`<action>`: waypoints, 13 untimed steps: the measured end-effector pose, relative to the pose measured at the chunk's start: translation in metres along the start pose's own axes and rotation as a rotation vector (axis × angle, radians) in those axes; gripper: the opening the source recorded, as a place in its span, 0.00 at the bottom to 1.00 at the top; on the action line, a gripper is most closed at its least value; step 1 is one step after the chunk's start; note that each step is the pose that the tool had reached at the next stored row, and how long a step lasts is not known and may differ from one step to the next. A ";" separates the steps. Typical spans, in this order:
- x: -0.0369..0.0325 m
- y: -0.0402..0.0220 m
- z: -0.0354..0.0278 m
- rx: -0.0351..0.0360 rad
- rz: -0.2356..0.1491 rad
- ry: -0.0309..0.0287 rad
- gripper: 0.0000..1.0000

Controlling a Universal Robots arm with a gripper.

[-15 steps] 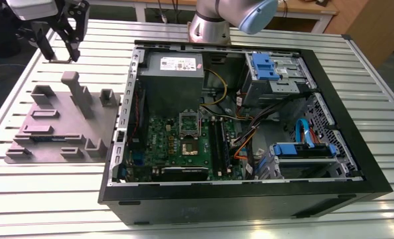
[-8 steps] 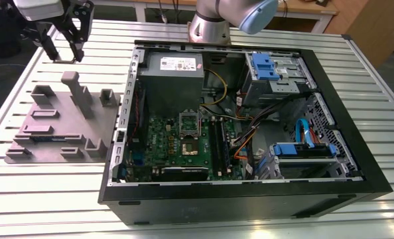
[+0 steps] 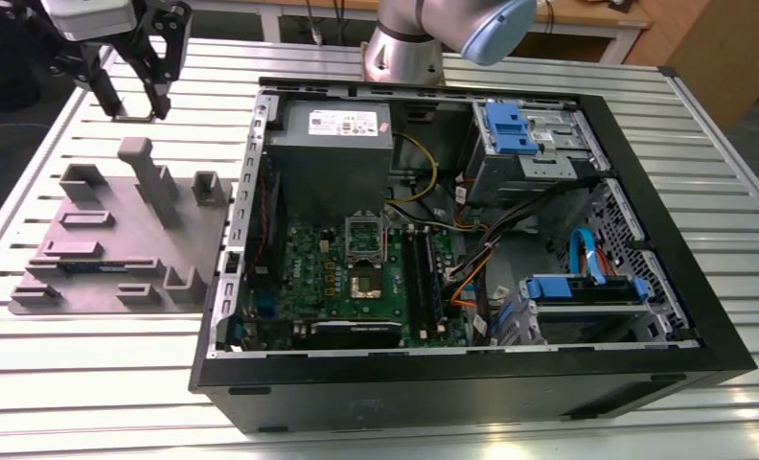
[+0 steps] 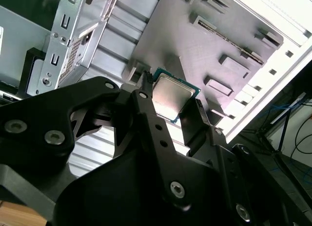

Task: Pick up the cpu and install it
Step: 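Pick up the cpu and move it towards the insertion slot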

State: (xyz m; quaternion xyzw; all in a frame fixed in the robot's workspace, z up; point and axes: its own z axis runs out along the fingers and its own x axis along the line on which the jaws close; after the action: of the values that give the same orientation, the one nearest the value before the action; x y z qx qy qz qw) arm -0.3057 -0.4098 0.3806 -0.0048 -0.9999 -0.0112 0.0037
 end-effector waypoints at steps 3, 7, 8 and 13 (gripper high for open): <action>-0.0011 0.0000 0.0000 0.0000 0.000 0.0000 0.47; -0.0035 0.0000 0.0000 0.0000 0.000 0.0000 0.47; -0.0037 0.0000 0.0000 -0.0001 0.000 0.0000 0.47; -0.0047 0.0000 0.0000 0.0000 0.000 0.0000 0.47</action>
State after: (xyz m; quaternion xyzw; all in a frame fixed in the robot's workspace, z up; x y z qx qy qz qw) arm -0.3010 -0.4098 0.3806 -0.0049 -0.9999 -0.0112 0.0037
